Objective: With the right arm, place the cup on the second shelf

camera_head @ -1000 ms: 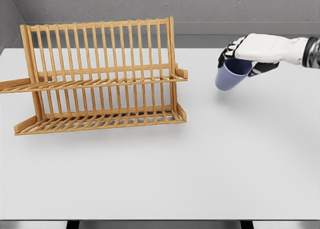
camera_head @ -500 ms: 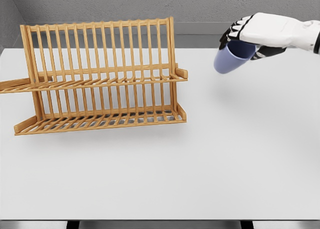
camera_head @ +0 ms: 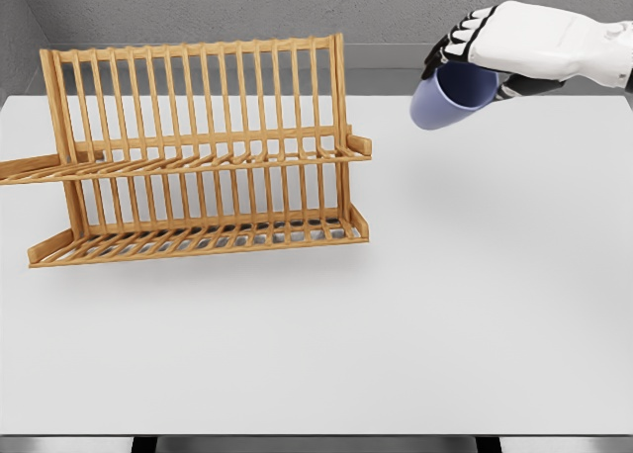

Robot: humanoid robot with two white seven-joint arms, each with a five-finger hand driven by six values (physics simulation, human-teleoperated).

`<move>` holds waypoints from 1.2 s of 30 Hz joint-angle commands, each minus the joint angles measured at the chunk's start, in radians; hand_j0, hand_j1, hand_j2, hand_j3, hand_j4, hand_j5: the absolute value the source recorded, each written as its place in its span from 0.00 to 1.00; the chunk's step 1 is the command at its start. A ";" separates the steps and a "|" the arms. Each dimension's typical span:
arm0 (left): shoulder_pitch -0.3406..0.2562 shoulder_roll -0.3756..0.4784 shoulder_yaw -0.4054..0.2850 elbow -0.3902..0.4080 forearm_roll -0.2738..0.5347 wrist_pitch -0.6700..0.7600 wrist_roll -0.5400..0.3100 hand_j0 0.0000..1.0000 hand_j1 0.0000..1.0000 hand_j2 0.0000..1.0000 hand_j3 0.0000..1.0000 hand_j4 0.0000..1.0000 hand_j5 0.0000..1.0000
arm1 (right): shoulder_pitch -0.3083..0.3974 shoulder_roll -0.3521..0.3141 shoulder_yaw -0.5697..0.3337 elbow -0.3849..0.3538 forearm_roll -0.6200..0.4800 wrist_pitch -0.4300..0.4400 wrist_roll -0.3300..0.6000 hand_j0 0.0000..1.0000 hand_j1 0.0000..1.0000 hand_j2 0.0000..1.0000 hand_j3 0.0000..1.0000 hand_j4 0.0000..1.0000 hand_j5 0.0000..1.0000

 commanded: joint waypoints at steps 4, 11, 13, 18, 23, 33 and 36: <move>0.000 0.000 0.000 0.000 0.000 0.000 0.000 1.00 1.00 1.00 1.00 1.00 1.00 | -0.002 0.005 -0.002 -0.023 -0.005 0.003 -0.001 0.68 0.68 0.68 0.68 0.68 0.68; 0.000 0.000 0.000 0.000 0.000 0.000 0.000 1.00 1.00 1.00 1.00 1.00 1.00 | -0.012 0.023 -0.002 -0.059 -0.009 0.003 -0.001 0.68 0.68 0.68 0.68 0.68 0.68; 0.000 0.000 0.000 0.000 0.000 0.000 0.000 1.00 1.00 1.00 1.00 1.00 1.00 | -0.012 0.029 -0.002 -0.068 -0.009 0.003 -0.001 0.68 0.68 0.68 0.68 0.68 0.68; 0.000 0.000 0.000 0.000 0.000 0.000 0.000 1.00 1.00 1.00 1.00 1.00 1.00 | -0.012 0.040 0.000 -0.109 -0.009 0.003 -0.001 0.68 0.68 0.68 0.68 0.68 0.68; 0.000 0.000 0.000 0.000 0.000 0.000 0.000 1.00 1.00 1.00 1.00 1.00 1.00 | -0.020 0.058 0.000 -0.129 -0.010 0.003 -0.001 0.68 0.68 0.68 0.68 0.68 0.68; 0.000 0.000 0.000 0.000 0.000 0.000 0.000 1.00 1.00 1.00 1.00 1.00 1.00 | -0.043 0.095 0.000 -0.186 -0.010 0.003 -0.001 0.68 0.68 0.68 0.68 0.68 0.68; 0.000 0.000 0.000 0.000 0.000 0.000 0.000 1.00 1.00 1.00 1.00 1.00 1.00 | -0.043 0.106 0.009 -0.210 -0.010 0.003 -0.001 0.68 0.68 0.68 0.68 0.68 0.68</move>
